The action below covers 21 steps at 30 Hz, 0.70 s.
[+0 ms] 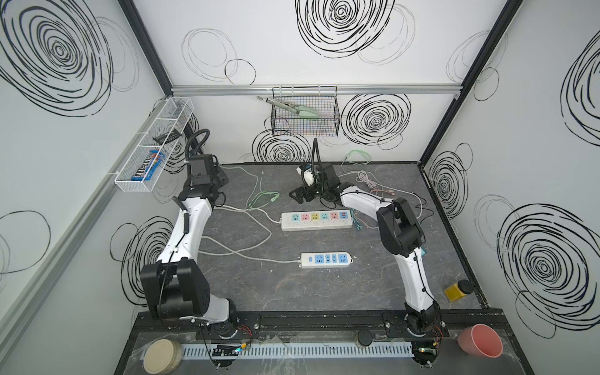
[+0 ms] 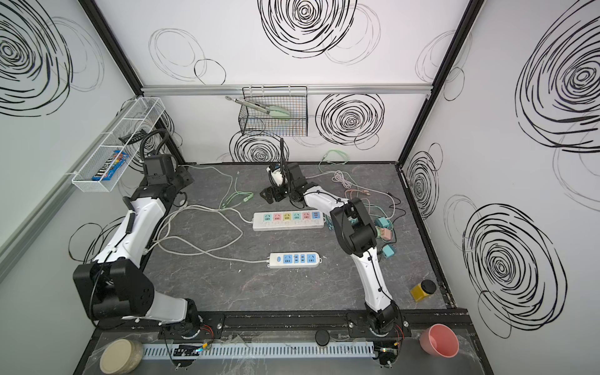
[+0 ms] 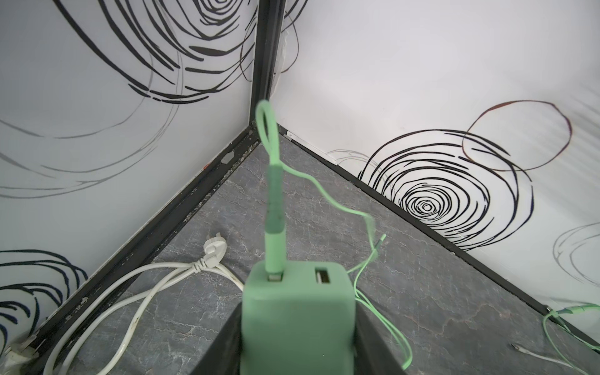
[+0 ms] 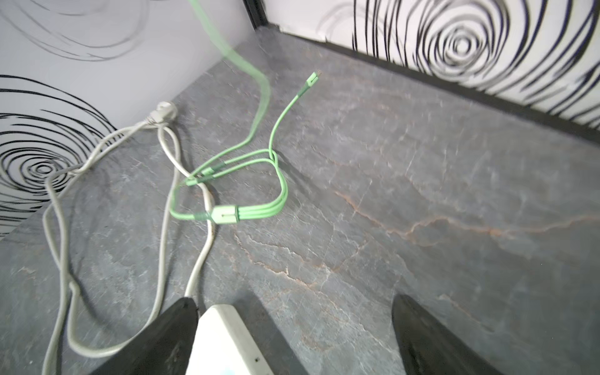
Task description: Insert the plug
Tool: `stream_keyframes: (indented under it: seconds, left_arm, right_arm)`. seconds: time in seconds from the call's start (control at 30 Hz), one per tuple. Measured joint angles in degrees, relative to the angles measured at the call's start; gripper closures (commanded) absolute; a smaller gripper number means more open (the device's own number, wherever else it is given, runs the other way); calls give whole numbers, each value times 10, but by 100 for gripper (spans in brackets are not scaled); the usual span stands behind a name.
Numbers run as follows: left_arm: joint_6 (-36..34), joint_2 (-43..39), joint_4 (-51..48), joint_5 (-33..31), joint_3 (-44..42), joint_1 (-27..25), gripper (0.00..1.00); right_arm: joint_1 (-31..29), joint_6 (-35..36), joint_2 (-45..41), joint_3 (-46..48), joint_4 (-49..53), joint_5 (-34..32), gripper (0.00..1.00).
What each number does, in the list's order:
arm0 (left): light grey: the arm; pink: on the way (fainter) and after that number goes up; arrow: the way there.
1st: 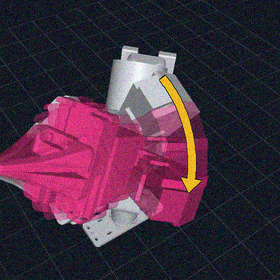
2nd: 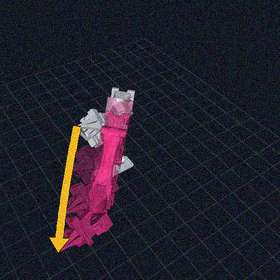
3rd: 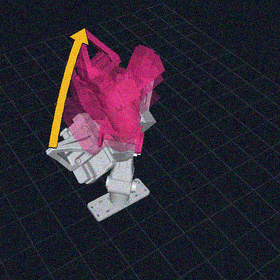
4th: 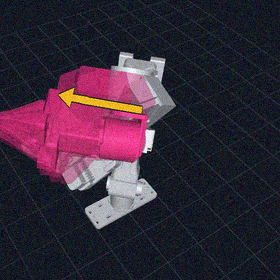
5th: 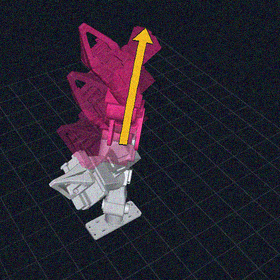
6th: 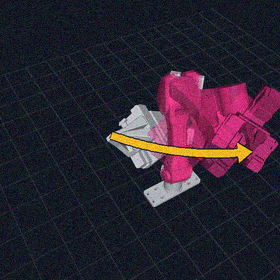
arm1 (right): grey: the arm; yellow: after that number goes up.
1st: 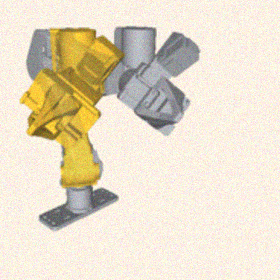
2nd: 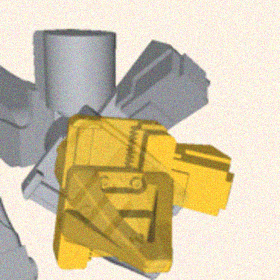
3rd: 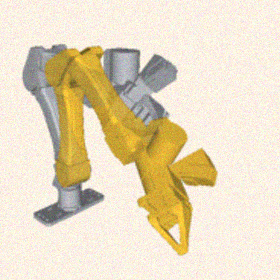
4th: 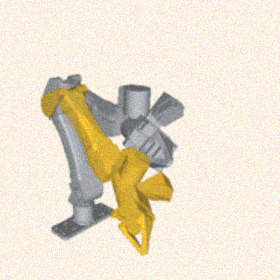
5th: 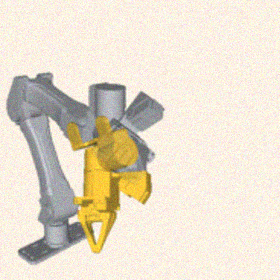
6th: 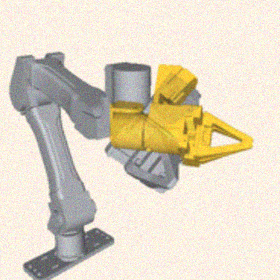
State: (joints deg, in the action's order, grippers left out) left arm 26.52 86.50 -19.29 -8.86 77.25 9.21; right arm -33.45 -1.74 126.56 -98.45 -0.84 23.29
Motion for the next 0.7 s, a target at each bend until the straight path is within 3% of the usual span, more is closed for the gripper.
stream_keyframes:
  seconds: [0.17, 0.3, 0.37, 0.47, 0.6, 0.7]
  left_arm:
    - [-4, 135, -14, -9, 200, -22, 100]
    - [-20, 244, -19, -24, 395, -49, 100]
    - [-31, 270, -22, -27, 445, -61, 100]
    - [-54, 259, -23, -25, 413, -77, 100]
    - [-86, 186, -1, 10, 209, -103, 100]
    - [-105, 146, 5, 28, 71, -131, 100]
  right_arm:
    - [12, 57, -13, -19, 11, 19, 3]
    - [37, 63, -12, -21, 19, 23, 3]
    - [45, 61, -25, 4, 16, 18, 3]
    - [59, 47, -68, 76, 10, 6, 3]
    - [64, 4, -137, 158, -7, -7, 3]
    - [68, -28, -164, 165, -12, -10, 3]
